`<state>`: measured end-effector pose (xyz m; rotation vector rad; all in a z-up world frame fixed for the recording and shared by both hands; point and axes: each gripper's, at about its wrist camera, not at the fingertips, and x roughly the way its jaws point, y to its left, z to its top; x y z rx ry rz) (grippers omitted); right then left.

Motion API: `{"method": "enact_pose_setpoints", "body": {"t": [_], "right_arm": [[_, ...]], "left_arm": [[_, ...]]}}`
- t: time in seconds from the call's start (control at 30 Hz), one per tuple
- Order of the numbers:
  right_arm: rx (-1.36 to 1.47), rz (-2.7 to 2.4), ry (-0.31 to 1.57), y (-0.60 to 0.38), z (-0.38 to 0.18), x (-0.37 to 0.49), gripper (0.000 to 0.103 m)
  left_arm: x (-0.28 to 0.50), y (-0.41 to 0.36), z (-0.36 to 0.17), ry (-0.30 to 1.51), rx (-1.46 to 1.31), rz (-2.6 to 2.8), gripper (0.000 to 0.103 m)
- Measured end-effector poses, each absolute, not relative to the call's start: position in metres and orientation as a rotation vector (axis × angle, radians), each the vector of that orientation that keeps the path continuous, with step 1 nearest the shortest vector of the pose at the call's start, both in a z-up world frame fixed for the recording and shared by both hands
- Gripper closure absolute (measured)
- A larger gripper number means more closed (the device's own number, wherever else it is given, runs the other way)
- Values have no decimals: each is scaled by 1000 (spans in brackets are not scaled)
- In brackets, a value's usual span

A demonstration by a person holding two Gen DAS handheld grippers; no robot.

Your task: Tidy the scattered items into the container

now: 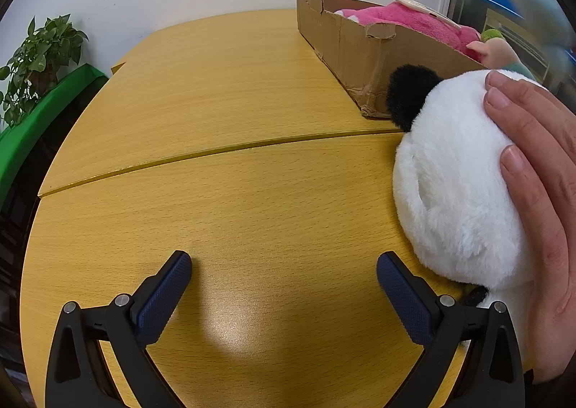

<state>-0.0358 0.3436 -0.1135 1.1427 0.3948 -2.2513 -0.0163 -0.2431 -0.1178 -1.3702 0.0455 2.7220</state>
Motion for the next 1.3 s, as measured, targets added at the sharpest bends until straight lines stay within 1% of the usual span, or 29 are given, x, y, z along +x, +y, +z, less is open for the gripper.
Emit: {"method": "enact_pose_setpoints", "body": {"t": [1.3], "right_arm": [[1141, -2250, 397, 343, -114, -38, 0]], "left_arm": [[-16, -243, -118, 46, -1370, 2722, 0]]}}
